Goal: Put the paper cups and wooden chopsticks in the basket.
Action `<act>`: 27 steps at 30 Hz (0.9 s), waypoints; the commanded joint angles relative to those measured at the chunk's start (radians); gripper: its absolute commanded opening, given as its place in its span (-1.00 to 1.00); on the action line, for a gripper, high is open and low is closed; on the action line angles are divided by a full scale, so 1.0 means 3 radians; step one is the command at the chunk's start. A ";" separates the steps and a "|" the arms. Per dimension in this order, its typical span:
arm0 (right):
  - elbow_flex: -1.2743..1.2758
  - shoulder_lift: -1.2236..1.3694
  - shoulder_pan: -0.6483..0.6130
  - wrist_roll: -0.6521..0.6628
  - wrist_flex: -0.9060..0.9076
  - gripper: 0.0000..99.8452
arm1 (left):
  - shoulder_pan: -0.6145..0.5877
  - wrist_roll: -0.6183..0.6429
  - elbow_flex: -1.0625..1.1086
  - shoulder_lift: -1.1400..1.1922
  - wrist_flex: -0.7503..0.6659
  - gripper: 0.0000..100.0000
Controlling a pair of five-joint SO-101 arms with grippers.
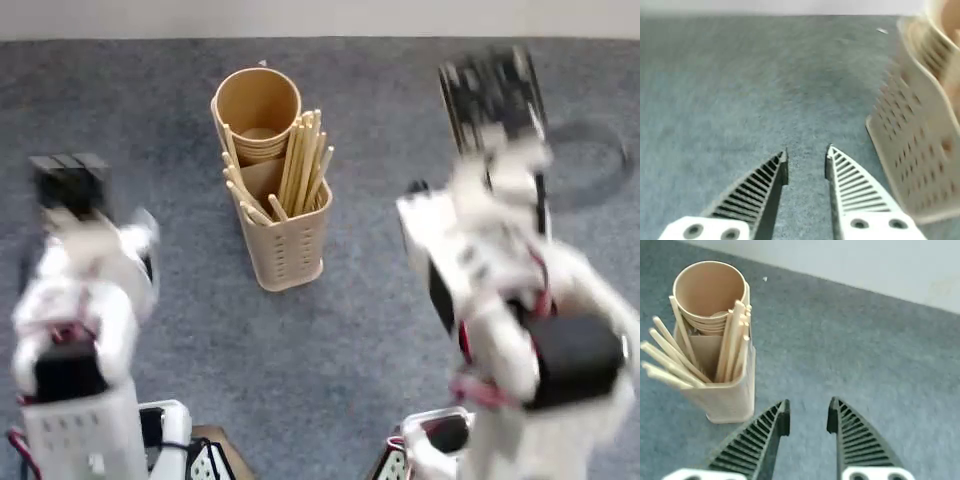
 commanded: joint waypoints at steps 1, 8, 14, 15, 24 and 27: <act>0.2120 -0.1404 0.0279 0.0077 -0.0744 -0.73 | 0.0279 -0.0281 0.0949 -0.0949 -0.0317 -0.70; 0.4959 -0.3199 0.0959 0.0102 -0.2074 -0.73 | 0.0289 -0.0276 0.1685 -0.1885 -0.0363 -0.69; 0.6278 -0.3915 0.1036 0.0292 -0.2422 -0.73 | 0.0289 -0.0276 0.2161 -0.1951 -0.0384 -0.69; 0.6375 -0.3833 0.1046 0.0292 -0.2509 -0.73 | 0.0289 -0.0276 0.2258 -0.1951 -0.0384 -0.69; 0.7260 -0.3900 0.1066 0.0302 -0.2913 -0.73 | 0.0263 -0.0292 0.2887 -0.1936 -0.0818 -0.69; 0.7255 -0.3905 0.1153 0.0302 -0.2698 -0.73 | 0.0263 -0.0292 0.2887 -0.1936 -0.0767 -0.69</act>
